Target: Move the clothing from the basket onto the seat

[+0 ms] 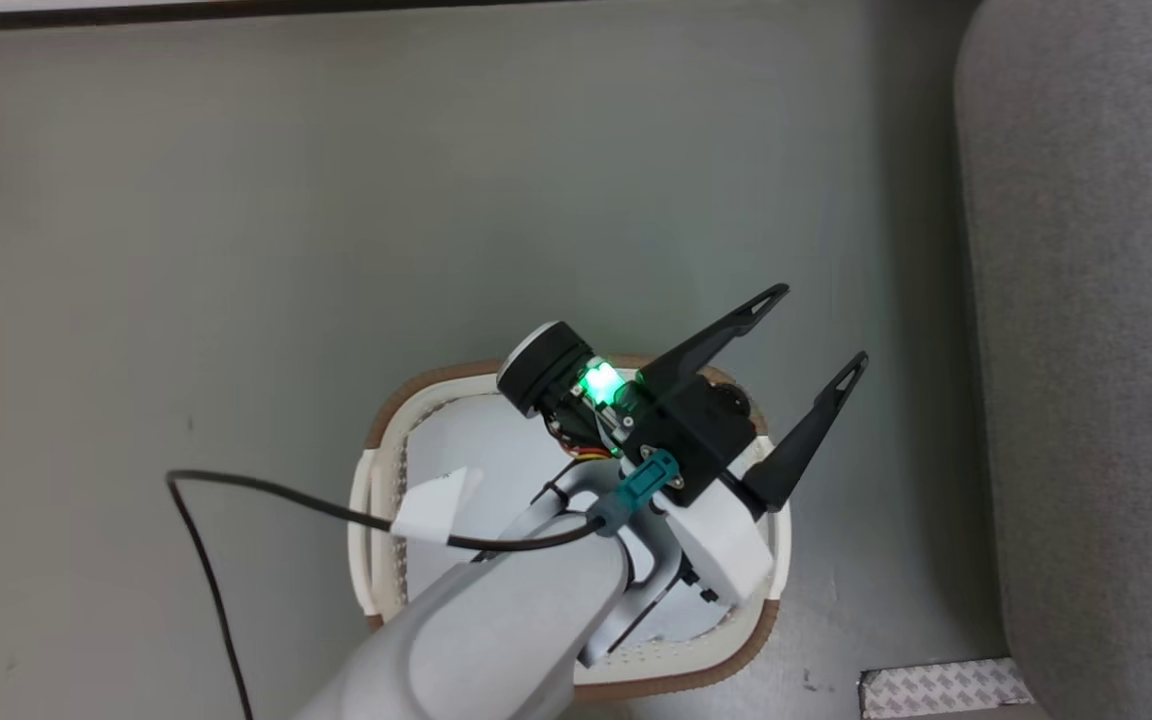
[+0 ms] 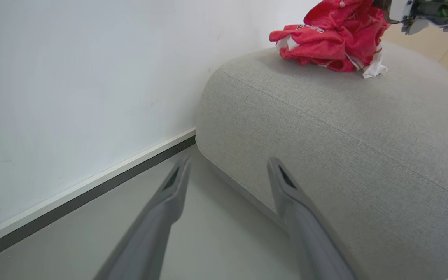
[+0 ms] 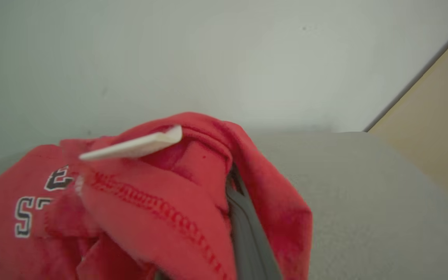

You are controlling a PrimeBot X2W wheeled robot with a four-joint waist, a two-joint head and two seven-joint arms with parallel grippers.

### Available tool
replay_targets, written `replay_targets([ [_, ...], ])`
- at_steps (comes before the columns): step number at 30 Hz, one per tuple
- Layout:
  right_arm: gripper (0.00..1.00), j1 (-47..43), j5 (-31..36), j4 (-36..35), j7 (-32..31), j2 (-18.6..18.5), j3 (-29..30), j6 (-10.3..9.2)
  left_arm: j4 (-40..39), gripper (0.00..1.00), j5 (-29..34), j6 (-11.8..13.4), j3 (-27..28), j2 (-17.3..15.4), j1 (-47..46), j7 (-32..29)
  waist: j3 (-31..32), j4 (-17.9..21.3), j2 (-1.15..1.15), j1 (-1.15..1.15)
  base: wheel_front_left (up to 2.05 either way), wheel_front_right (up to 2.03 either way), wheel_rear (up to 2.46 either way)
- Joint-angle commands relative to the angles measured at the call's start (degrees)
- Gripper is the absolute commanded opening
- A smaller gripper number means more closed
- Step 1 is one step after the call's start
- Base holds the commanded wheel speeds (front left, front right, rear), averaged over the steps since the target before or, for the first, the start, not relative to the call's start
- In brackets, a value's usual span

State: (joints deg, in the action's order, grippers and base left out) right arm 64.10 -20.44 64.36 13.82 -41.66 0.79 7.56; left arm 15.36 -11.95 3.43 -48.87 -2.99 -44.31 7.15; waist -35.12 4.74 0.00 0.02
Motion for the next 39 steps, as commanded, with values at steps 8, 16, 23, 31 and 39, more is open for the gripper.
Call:
replay_targets([
  [8,1.0,-3.22,2.28,5.84,1.33,3.52,3.62,-0.15,2.48,1.0,-2.0,1.37,1.42,-1.86,2.48,0.3,4.41,0.29,0.0,-0.02,0.0,0.0,0.0],
  [16,1.0,-16.03,1.38,-5.72,1.29,6.55,4.01,-0.15,5.77,1.0,-5.5,2.38,3.43,-2.83,6.43,3.3,14.36,1.15,0.0,-0.02,0.0,0.0,0.0],
  [23,1.0,-31.83,1.78,-22.9,1.29,10.99,3.93,-0.15,9.04,1.0,-9.38,3.76,6.61,-4.17,12.18,5.9,24.06,-0.05,0.0,-0.02,0.0,0.0,0.0],
  [31,1.0,-48.31,3.94,-38.01,1.31,20.81,0.55,-0.15,12.43,1.0,-12.98,5.62,10.68,-6.0,20.54,7.6,33.24,-2.26,0.0,-0.02,0.0,0.0,0.0],
  [39,1.0,-58.74,7.84,-47.32,1.3,28.77,-1.83,-0.15,10.57,1.0,-13.81,6.98,16.67,-8.89,28.91,7.99,36.93,-4.79,0.0,-0.02,0.0,0.0,0.0],
])
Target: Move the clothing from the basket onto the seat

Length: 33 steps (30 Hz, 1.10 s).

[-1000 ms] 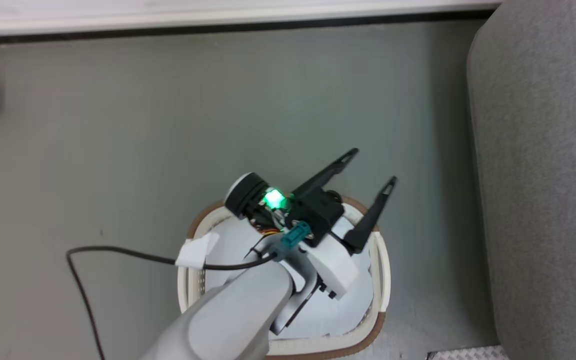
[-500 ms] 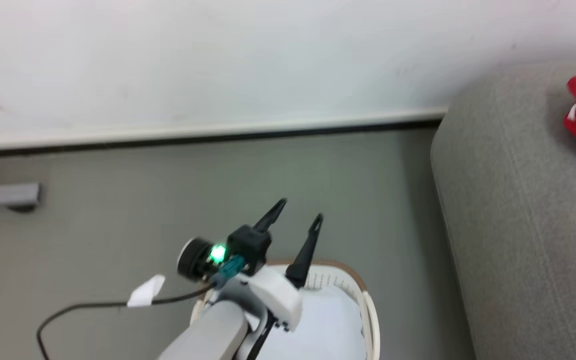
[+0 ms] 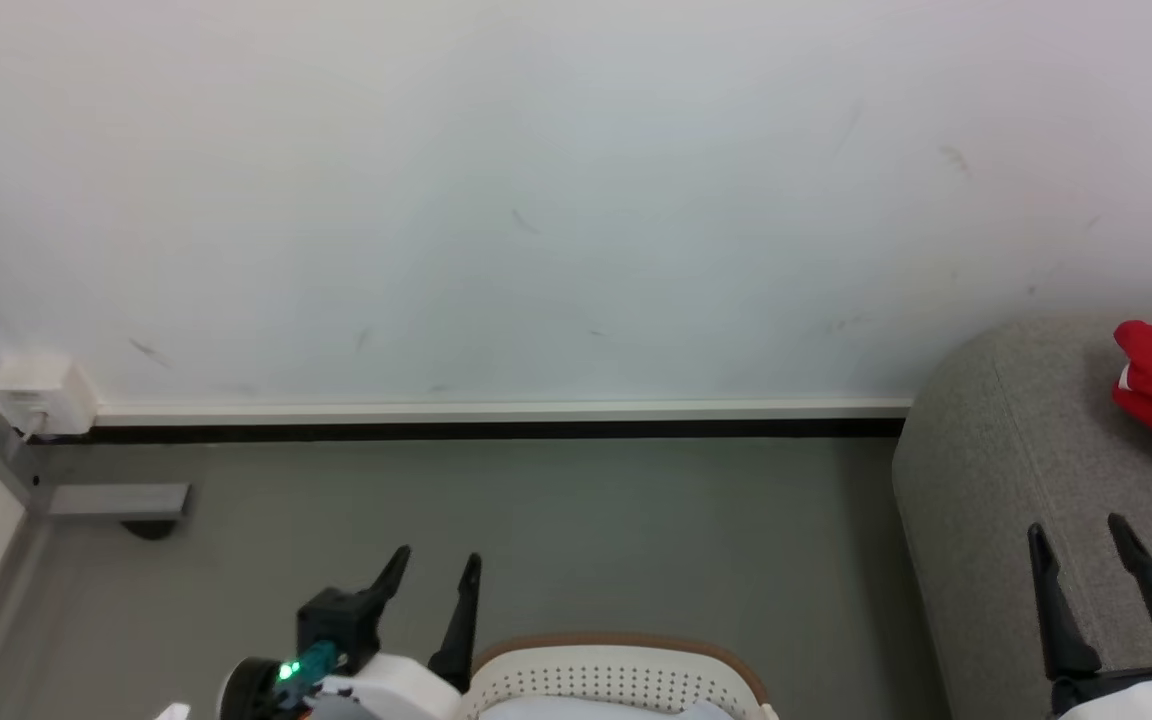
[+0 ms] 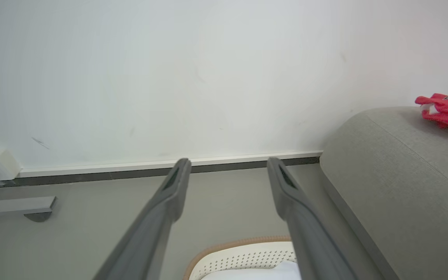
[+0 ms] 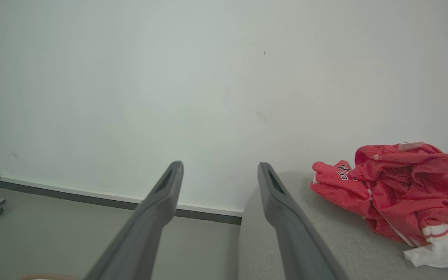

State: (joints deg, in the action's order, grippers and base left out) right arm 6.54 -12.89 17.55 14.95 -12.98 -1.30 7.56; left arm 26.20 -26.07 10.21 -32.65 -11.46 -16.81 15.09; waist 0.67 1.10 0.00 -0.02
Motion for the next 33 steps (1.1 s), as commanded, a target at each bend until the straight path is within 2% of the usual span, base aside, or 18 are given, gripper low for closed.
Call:
replay_targets([
  [1,1.0,-2.02,-0.23,-1.0,0.17,1.34,0.42,-0.15,-0.89,1.0,0.58,0.5,1.44,-0.66,2.77,0.03,1.45,-1.34,0.0,0.02,0.0,0.0,0.0],
  [6,1.0,-5.81,-0.22,-2.46,0.17,5.39,1.66,-0.14,-4.83,1.0,3.23,1.8,7.2,-0.75,9.12,0.05,3.2,-2.25,0.0,0.02,0.0,0.0,0.0],
  [11,1.0,-8.2,0.86,-2.85,0.17,6.95,2.62,-0.14,-7.81,1.0,6.04,1.19,11.29,0.39,13.6,0.05,4.21,-2.56,0.0,0.02,0.0,0.0,0.0],
  [22,1.0,-11.44,4.63,-2.32,0.17,8.74,2.52,-0.14,-9.58,1.0,11.92,-3.4,19.22,3.8,19.94,0.06,6.2,-1.55,0.0,0.02,0.0,0.0,0.0],
  [33,1.0,-11.29,4.74,-2.26,0.17,9.57,3.89,-0.14,-8.07,1.0,15.79,-7.71,22.54,5.88,19.04,0.06,5.83,-0.64,0.0,0.02,0.0,0.0,0.0],
])
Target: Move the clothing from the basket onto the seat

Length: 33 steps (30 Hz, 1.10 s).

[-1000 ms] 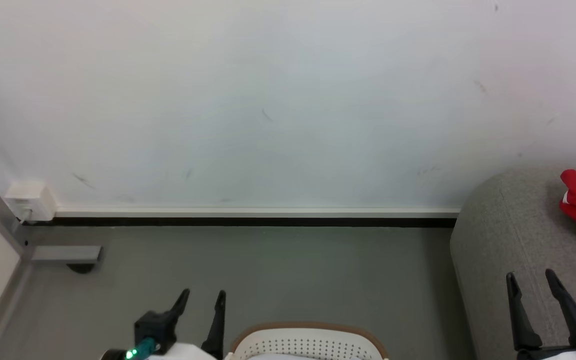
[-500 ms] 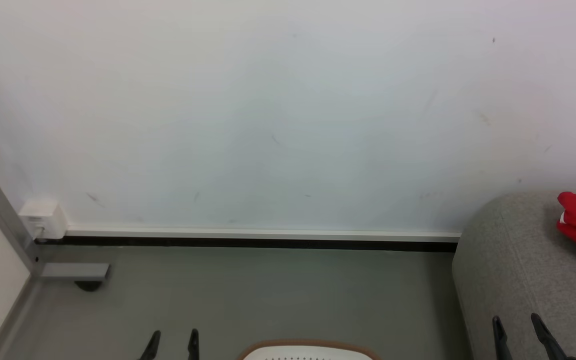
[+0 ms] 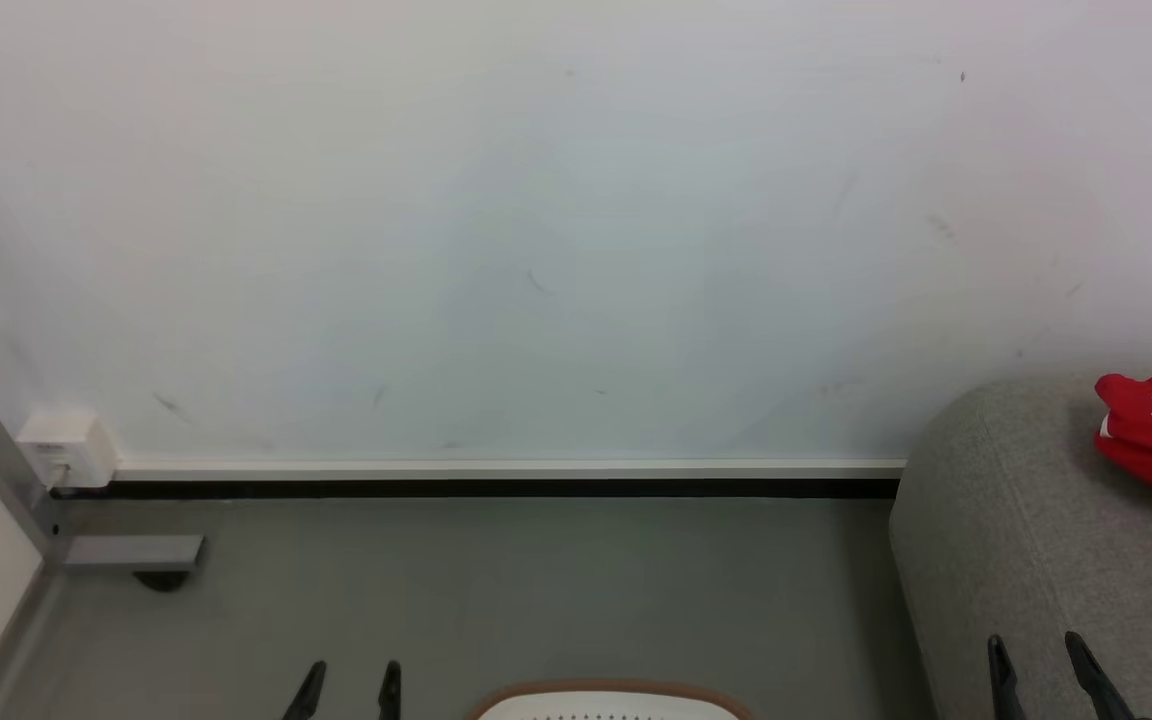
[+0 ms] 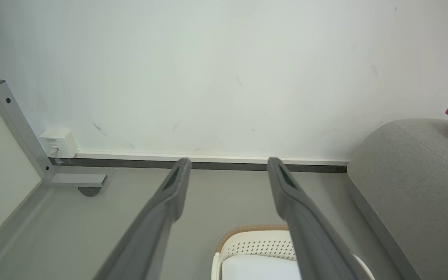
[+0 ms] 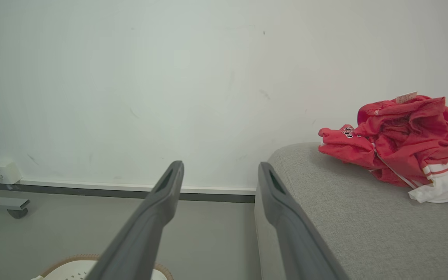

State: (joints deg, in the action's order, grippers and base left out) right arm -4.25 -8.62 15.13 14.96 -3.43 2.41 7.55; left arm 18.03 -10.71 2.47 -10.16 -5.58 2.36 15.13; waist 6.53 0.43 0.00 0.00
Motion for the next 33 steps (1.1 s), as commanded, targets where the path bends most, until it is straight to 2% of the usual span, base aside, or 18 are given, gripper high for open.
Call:
replay_targets([
  [1,1.0,-0.49,0.54,0.16,0.16,0.07,0.21,-0.13,0.27,1.0,0.64,-0.32,0.32,0.15,-0.21,0.02,-0.05,0.15,0.0,0.0,0.0,0.0,0.0],
  [19,1.0,0.13,0.35,0.42,0.16,0.4,0.15,-0.14,1.83,1.0,2.73,-3.39,2.82,1.93,-0.69,0.02,-0.11,1.38,0.0,0.0,0.0,0.0,0.0],
  [20,0.0,0.09,-0.04,0.39,-0.04,0.38,0.01,0.01,1.8,0.0,2.46,-3.49,2.69,1.91,-0.59,-0.04,-0.11,1.38,0.0,0.0,0.0,0.0,0.0],
  [23,0.0,-0.57,-0.11,1.91,-0.34,0.62,-0.09,0.01,3.37,0.0,2.42,-3.47,2.43,2.09,0.39,-0.11,-0.11,1.4,0.0,0.0,0.0,0.0,0.0],
  [33,0.0,1.56,-11.36,1.97,-3.62,0.59,0.95,0.0,2.93,0.0,-8.87,-4.35,4.9,2.16,-1.51,-3.5,-0.6,1.25,0.0,0.0,0.0,0.0,0.0],
])
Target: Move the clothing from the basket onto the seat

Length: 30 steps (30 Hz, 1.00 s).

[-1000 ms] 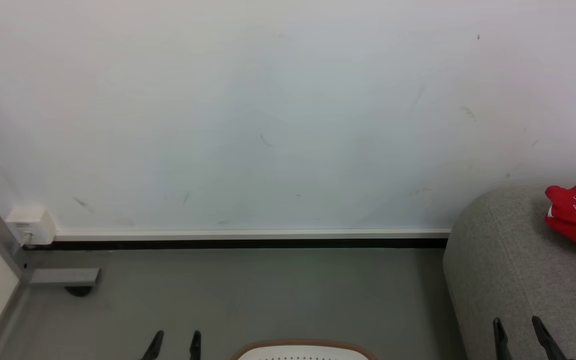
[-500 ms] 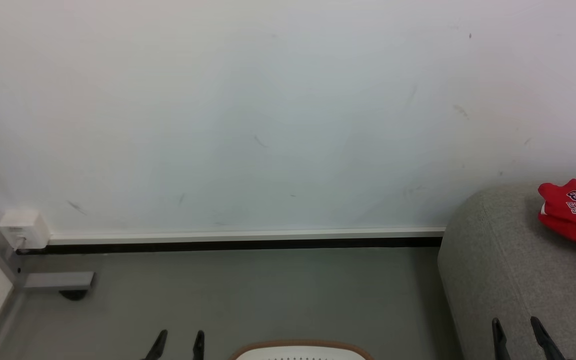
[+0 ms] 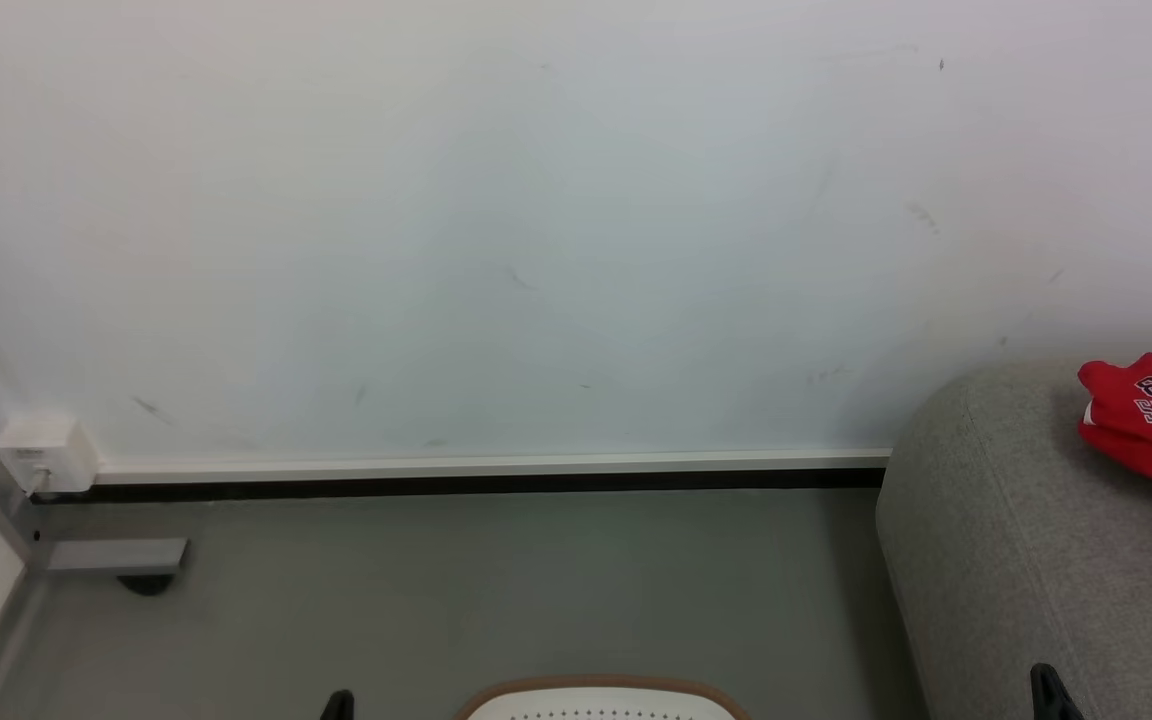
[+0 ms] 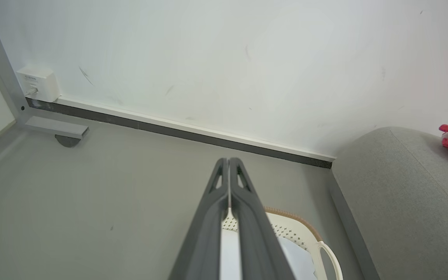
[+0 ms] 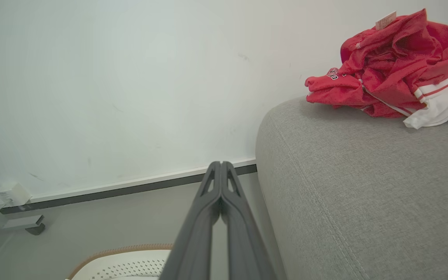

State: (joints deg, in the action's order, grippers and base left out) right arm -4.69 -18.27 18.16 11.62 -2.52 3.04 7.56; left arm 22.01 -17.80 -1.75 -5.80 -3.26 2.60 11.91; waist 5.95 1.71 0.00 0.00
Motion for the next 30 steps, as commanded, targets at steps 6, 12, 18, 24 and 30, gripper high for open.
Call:
replay_targets([
  [6,0.0,2.72,-7.98,-1.5,-1.66,-0.34,0.44,-0.02,-2.13,0.0,-8.12,-0.36,1.37,-0.12,-2.27,-1.66,-0.32,-0.11,0.0,0.0,0.0,0.0,0.0],
  [12,0.0,3.54,-13.78,-1.8,-3.04,-0.36,0.65,-0.02,-3.21,0.0,-13.92,-0.43,2.26,-0.08,-2.76,-3.02,-0.63,-0.2,0.0,0.0,0.0,0.0,0.0],
  [18,0.0,4.33,-19.22,-2.0,-4.37,-0.38,0.88,-0.03,-4.16,0.0,-19.43,-0.54,3.15,-0.05,-3.28,-4.39,-0.94,-0.29,0.0,0.0,0.0,0.0,0.0],
  [24,0.0,5.03,-24.31,-2.16,-5.64,-0.39,1.12,-0.04,-4.95,0.0,-24.51,-0.66,3.99,-0.02,-3.75,-5.66,-1.24,-0.37,0.0,0.0,0.0,0.0,0.0],
  [30,0.0,5.76,-29.05,-2.32,-6.83,-0.41,1.36,-0.04,-5.67,0.0,-29.39,-0.82,4.81,0.01,-4.26,-6.86,-1.54,-0.46,0.0,0.0,0.0,0.0,0.0],
])
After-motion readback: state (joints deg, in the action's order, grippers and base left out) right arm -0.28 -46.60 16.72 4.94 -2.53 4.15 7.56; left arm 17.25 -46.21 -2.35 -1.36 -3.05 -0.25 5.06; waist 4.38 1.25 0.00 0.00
